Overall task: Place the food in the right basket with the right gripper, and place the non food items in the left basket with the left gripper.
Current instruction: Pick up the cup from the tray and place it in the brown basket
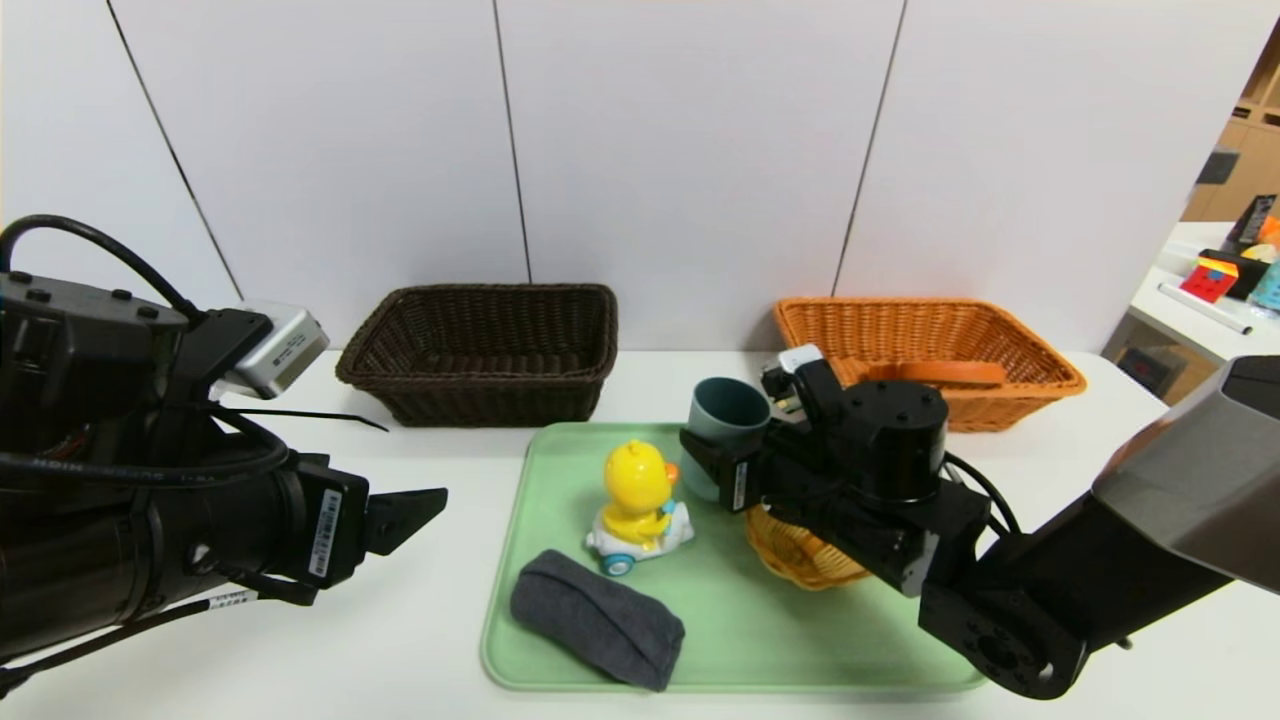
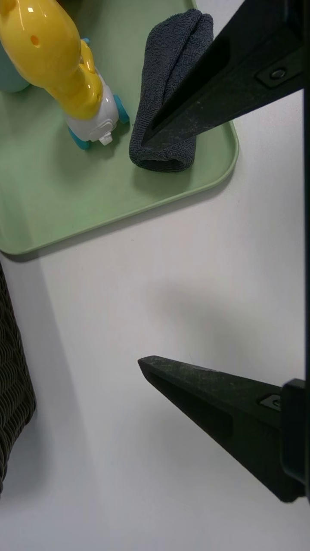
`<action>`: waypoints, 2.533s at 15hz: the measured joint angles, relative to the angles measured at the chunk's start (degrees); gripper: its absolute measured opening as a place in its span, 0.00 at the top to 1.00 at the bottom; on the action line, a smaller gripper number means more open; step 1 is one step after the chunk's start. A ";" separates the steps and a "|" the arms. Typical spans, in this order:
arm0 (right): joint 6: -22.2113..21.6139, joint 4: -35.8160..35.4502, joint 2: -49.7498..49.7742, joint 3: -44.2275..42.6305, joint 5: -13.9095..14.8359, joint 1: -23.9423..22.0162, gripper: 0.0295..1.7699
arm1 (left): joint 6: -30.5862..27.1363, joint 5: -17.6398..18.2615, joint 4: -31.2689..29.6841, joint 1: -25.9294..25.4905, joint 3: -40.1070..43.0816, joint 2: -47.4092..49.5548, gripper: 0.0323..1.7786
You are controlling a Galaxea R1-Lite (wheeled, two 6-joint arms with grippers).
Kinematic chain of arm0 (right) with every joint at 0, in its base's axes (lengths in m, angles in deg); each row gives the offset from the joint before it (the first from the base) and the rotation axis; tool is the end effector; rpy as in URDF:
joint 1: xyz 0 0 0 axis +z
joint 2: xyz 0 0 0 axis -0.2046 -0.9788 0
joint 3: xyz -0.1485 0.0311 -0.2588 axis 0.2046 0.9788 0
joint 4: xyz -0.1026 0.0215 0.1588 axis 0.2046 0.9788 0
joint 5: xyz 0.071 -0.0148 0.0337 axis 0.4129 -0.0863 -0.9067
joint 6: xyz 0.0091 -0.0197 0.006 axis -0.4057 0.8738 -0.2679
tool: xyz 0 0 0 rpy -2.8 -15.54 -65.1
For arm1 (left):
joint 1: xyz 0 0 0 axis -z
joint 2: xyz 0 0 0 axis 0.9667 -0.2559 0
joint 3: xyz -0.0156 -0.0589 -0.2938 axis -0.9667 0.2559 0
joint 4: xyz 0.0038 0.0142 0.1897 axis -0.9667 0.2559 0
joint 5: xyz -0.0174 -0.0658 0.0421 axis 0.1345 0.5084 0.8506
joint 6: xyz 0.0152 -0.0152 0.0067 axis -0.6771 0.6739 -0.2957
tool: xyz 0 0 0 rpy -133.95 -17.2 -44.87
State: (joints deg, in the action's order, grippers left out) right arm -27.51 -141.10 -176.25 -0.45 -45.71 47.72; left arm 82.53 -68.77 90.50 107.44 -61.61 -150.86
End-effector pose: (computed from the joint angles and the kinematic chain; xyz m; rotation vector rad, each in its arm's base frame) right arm 0.2858 0.2047 0.1001 0.0240 0.1847 0.5331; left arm 0.1608 -0.0955 0.2208 0.0533 0.5337 -0.2847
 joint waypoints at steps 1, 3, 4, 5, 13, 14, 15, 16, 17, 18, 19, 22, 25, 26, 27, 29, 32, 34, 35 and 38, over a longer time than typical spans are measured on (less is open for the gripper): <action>-0.04 -0.16 0.40 0.13 0.02 0.00 0.38 | 0.00 -0.07 0.00 0.02 0.00 0.00 0.05; -0.22 -0.24 2.15 0.55 0.21 0.11 0.38 | 0.02 -0.10 0.02 0.00 0.00 0.02 0.05; -0.22 -0.07 3.41 0.68 0.27 0.18 0.38 | 0.00 -0.11 0.02 0.00 0.02 0.05 0.05; -0.17 0.34 5.01 0.74 0.35 0.22 0.38 | 0.00 -0.16 0.02 0.02 0.02 0.02 0.05; -0.20 15.86 14.69 -15.06 0.71 0.74 0.38 | 0.00 -1.60 -0.01 0.04 -1.38 -1.05 0.05; -0.20 18.99 14.63 -19.85 0.73 1.13 0.38 | 0.02 -1.73 0.00 0.04 -1.66 -1.16 0.05; -0.22 22.49 14.21 -24.78 0.71 1.57 0.38 | 0.02 -2.30 0.02 0.02 -1.93 -1.21 0.05; -0.28 26.27 13.28 -30.23 0.71 2.06 0.38 | 0.00 -2.89 -0.01 0.00 -2.17 -1.21 0.05; -0.32 29.59 11.63 -35.69 0.71 2.56 0.38 | 0.00 -3.00 0.00 0.00 -2.28 -1.22 0.05; -0.32 32.17 9.42 -40.61 0.71 3.08 0.38 | 0.00 -3.05 0.00 0.00 -2.34 -1.21 0.05; -0.34 34.43 6.83 -45.18 0.71 3.58 0.38 | 0.00 -3.16 0.02 -0.02 -2.54 -1.16 0.05; -0.61 38.66 -2.11 -57.61 0.63 4.61 0.38 | 0.02 -3.77 0.02 -0.16 -3.02 -1.07 0.05; -1.08 41.11 -11.31 -67.91 0.62 5.27 0.38 | 0.02 -3.83 0.02 -0.18 -3.06 -1.00 0.05; -1.38 41.46 -13.98 -69.74 0.66 5.53 0.38 | 0.05 -3.85 0.05 -0.20 -2.93 -0.91 0.05; -1.46 41.40 -16.13 -70.71 0.73 5.78 0.38 | 0.22 -3.85 0.10 -0.20 -2.78 -0.85 0.05; -1.41 40.78 -19.60 -71.50 0.73 6.19 0.38 | 0.35 -3.79 0.11 -0.27 -2.60 -0.80 0.05; -1.28 39.58 -22.11 -71.73 0.73 6.42 0.38 | 0.35 -3.85 0.10 -0.29 -2.49 -0.77 0.05; -1.33 39.34 -22.77 -71.73 0.74 6.42 0.38 | 0.35 -3.85 0.10 -0.29 -2.18 -0.72 0.05; -1.30 38.90 -22.99 -71.73 0.84 6.45 0.38 | 0.35 -3.88 0.10 -0.27 -2.01 -0.68 0.05; -1.27 38.75 -23.52 -71.69 0.77 6.47 0.38 | 0.33 -3.96 0.11 -0.27 -1.77 -0.55 0.05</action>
State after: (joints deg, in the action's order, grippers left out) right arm -28.78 -102.35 -199.77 -72.14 -44.94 54.19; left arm 82.86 -72.73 90.61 107.18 -63.38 -151.41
